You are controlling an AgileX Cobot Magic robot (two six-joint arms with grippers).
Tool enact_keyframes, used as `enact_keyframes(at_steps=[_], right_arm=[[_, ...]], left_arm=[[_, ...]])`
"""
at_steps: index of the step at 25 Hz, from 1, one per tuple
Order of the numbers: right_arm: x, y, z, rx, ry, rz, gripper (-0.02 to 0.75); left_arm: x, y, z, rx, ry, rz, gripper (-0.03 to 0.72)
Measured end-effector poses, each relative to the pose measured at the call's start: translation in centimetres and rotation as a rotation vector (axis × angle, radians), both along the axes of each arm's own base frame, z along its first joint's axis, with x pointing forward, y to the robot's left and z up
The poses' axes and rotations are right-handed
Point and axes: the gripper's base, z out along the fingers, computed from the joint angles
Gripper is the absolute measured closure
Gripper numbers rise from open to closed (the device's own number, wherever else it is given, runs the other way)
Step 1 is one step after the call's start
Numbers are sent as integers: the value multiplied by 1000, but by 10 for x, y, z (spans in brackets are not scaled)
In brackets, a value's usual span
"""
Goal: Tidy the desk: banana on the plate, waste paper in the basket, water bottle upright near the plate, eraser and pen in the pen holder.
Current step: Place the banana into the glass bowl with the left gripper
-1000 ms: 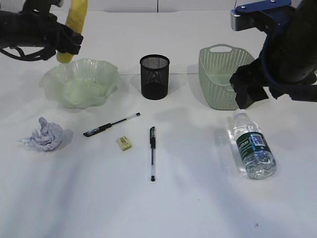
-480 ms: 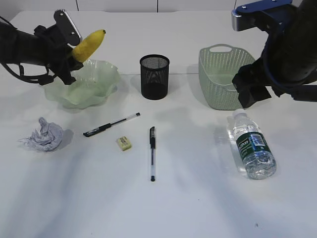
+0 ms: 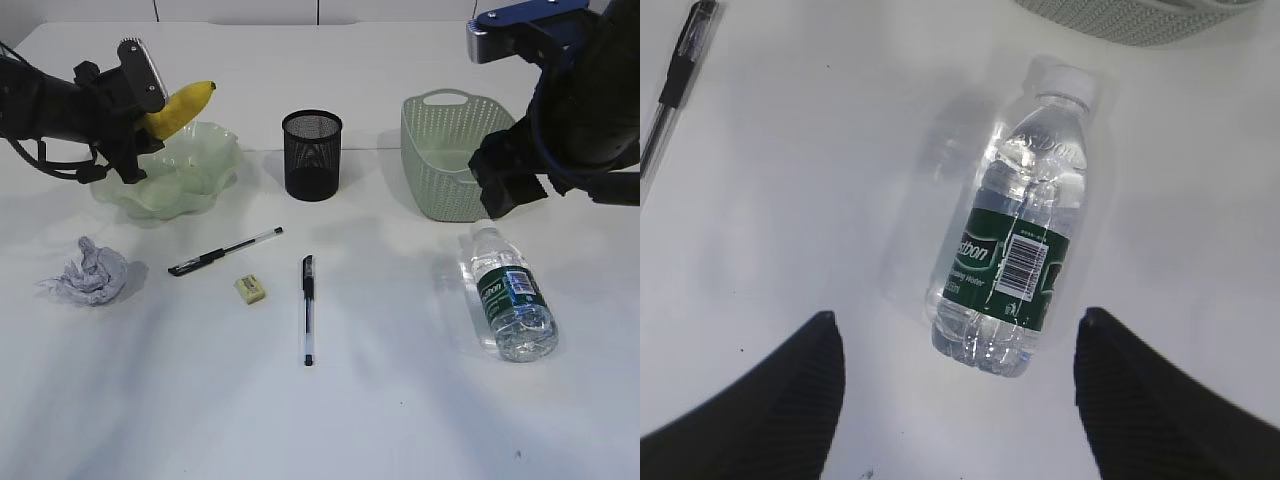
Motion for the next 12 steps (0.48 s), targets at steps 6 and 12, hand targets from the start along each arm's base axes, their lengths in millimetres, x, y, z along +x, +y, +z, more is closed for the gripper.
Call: enact_keyframes(at_steps=[6, 12], right_arm=[[0, 0, 0, 0, 0, 1, 205], [0, 0, 0, -2, 0, 4, 205]], left_arm=[[1, 1, -6, 26, 2, -2, 401], [1, 1, -8, 84, -12, -42, 401]])
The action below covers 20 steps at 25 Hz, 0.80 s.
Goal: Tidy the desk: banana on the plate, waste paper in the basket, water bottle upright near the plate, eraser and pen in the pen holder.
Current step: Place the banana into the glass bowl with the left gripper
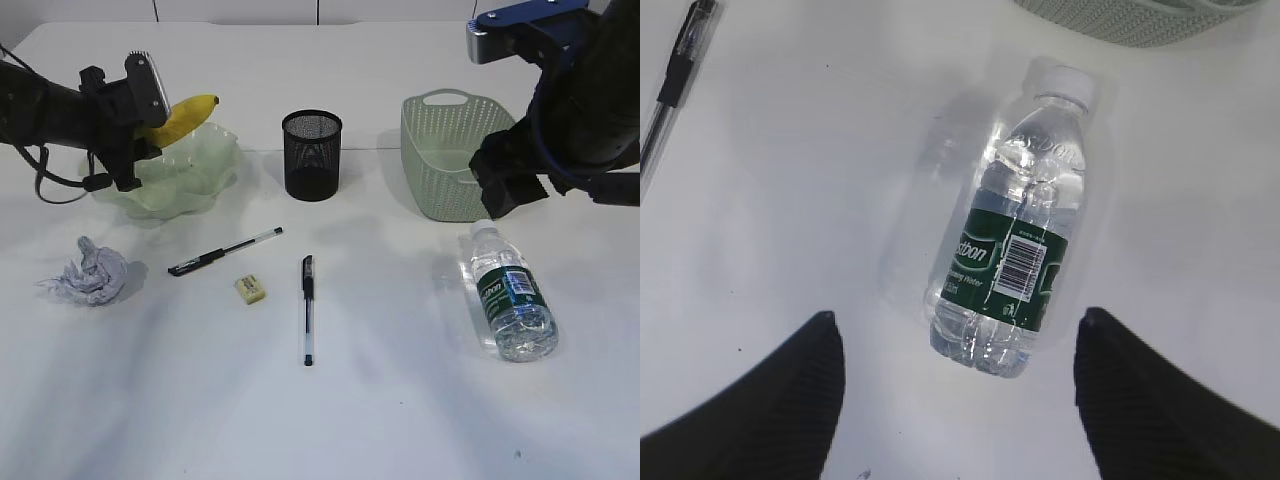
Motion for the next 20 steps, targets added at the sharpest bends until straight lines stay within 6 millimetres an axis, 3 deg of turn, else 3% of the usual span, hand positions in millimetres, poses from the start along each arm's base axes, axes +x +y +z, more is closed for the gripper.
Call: enact_keyframes(at_steps=[20], right_arm=[[0, -1, 0, -11, -4, 4, 205]], left_arm=[[1, 2, -7, 62, -7, -19, 357]])
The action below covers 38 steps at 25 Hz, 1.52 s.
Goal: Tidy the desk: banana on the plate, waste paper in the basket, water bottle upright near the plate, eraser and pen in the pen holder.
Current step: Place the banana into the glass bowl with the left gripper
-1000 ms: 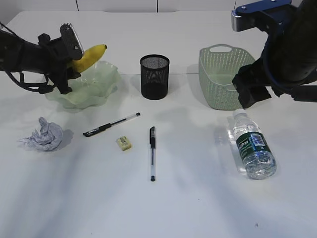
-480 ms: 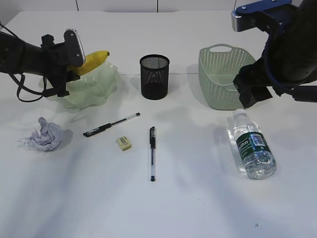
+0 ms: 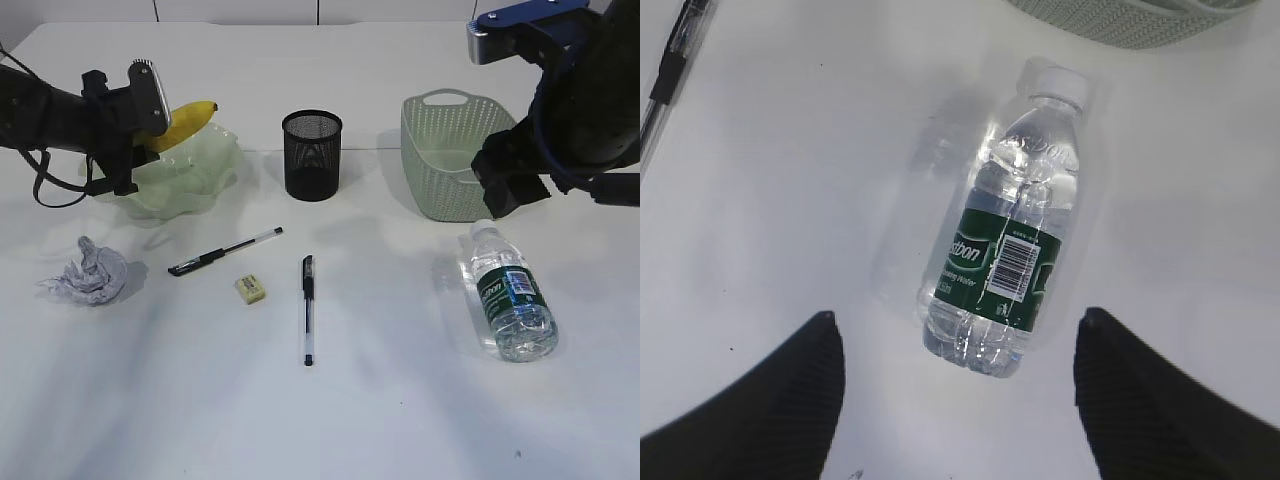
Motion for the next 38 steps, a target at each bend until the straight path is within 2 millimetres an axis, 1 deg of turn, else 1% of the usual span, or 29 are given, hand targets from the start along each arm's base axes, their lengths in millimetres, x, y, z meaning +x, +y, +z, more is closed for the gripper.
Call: enact_keyframes(at_steps=[5, 17, 24, 26, 28, 30, 34, 38], right_arm=[[0, 0, 0, -1, 0, 1, 205], [0, 0, 0, -4, 2, 2, 205], [0, 0, 0, -4, 2, 2, 206], [0, 0, 0, -5, 2, 2, 206], [0, 0, 0, -5, 2, 2, 205], [0, 0, 0, -5, 4, 2, 205], [0, 0, 0, -5, 4, 2, 206], [0, 0, 0, -5, 4, 2, 206]], left_arm=[[0, 0, 0, 1, -1, 1, 350], [0, 0, 0, 1, -1, 1, 281], [0, 0, 2, 0, -4, 1, 273], [-1, 0, 8, -1, -17, 2, 272], [-2, 0, 19, -6, -39, 3, 272], [-3, 0, 30, -57, -53, 35, 280], [-6, 1, 55, -273, -66, 167, 318], [-9, 3, 78, -475, -73, 296, 333]])
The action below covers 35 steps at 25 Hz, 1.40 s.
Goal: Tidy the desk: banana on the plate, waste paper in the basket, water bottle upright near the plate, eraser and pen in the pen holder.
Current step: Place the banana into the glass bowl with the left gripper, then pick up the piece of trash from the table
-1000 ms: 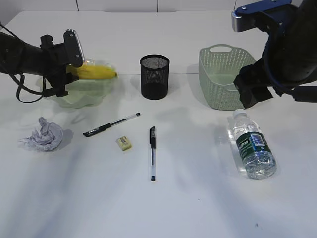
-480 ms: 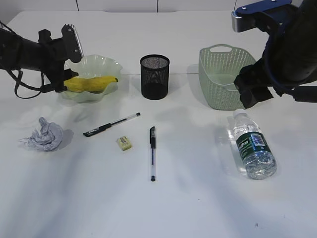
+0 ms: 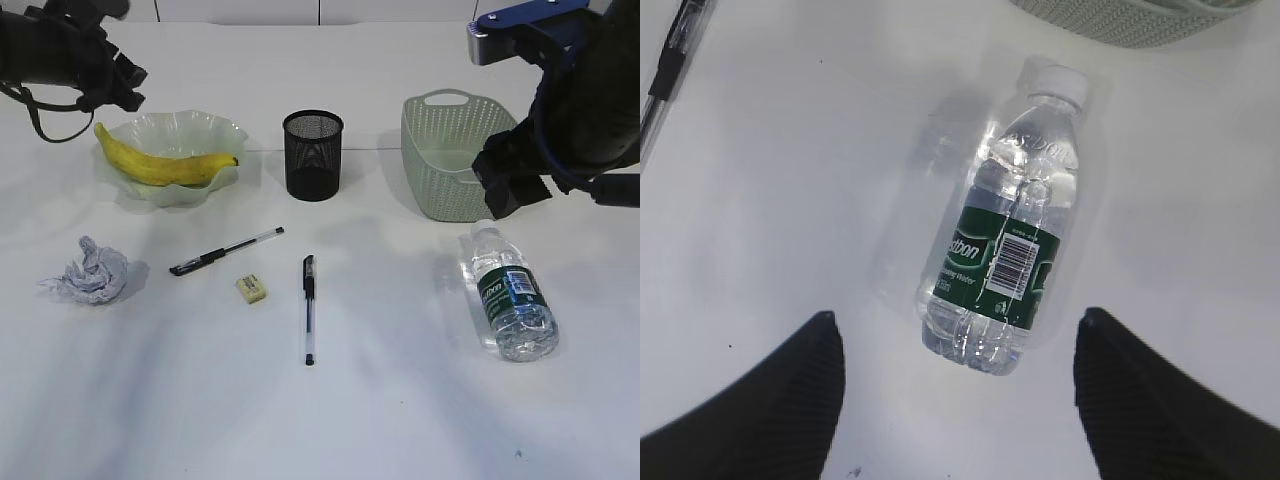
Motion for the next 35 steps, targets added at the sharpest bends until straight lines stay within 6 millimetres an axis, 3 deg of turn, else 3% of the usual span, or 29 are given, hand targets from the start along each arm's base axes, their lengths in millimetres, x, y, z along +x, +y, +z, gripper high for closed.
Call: enact_keyframes(at_steps=[9, 14, 18, 26, 30, 35], right_arm=[[0, 0, 0, -2, 2, 1, 205], [-1, -1, 0, -8, 14, -1, 206], [-1, -1, -1, -9, 17, -2, 205], [-1, -1, -1, -9, 17, -2, 206], [-2, -1, -1, -6, 19, -3, 205], [-4, 2, -2, 28, 45, -12, 205]], left_arm=[[-5, 11, 24, -380, 27, 298, 335], [-9, 27, 18, -436, 83, 534, 335], [-19, 35, 5, -369, 228, 656, 335], [-51, 25, -17, -251, 687, 615, 335], [-67, 20, -5, -249, 803, 569, 335], [-83, 21, 23, -252, 812, 553, 322]])
